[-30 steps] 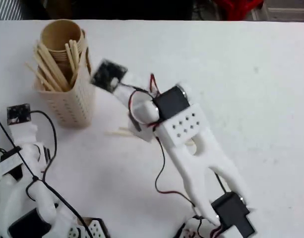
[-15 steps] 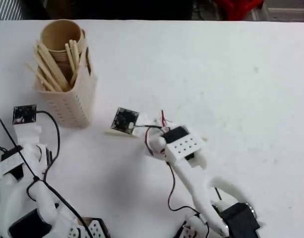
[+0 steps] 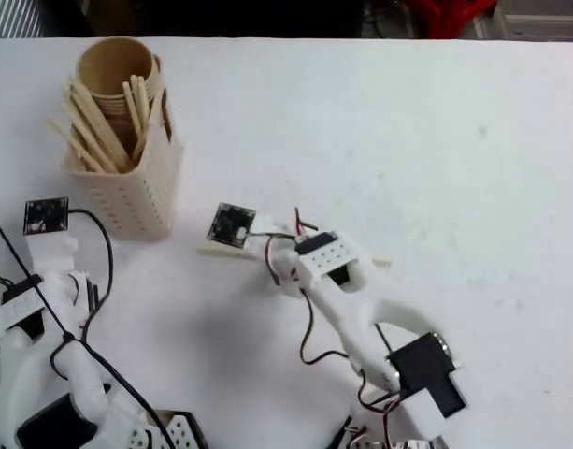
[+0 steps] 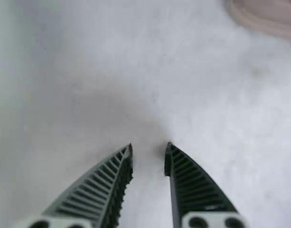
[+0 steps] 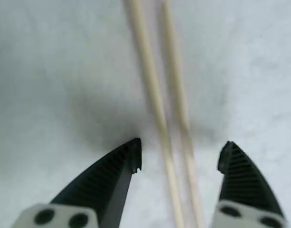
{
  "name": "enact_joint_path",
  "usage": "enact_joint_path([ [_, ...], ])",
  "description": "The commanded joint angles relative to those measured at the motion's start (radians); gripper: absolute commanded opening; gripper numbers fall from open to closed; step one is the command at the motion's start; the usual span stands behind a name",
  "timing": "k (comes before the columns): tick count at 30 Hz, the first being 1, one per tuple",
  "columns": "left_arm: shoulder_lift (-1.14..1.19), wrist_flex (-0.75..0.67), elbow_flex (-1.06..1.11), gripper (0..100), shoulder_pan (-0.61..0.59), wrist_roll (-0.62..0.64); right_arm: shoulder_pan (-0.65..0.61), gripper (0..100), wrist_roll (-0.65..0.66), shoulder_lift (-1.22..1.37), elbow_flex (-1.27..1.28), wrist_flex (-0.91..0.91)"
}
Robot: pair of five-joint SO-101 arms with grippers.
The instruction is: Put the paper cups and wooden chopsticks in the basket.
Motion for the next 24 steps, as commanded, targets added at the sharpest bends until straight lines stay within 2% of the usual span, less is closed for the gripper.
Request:
enact_joint_path([
  [1, -0.022, -0.020, 0.005, 14, 0.015, -0.003, 0.015, 9.8, 0.008, 0.008, -0.031, 0.010],
  [3, -0.022, -0.020, 0.005, 14, 0.015, -0.003, 0.015, 1.6, 0.008, 0.008, -0.031, 0.018],
  [11, -0.022, -0.020, 0.005, 14, 0.015, -0.003, 0.013, 1.6, -0.003, 0.008, -0.083, 0.147],
  [16, -0.022, -0.020, 0.005, 14, 0.015, -0.003, 0.019, 1.6, -0.152, -0.073, -0.176, 0.232],
  [24, -0.022, -0.020, 0.005, 14, 0.015, -0.003, -0.042, 1.6, -0.273, -0.406, -0.190, 0.323],
])
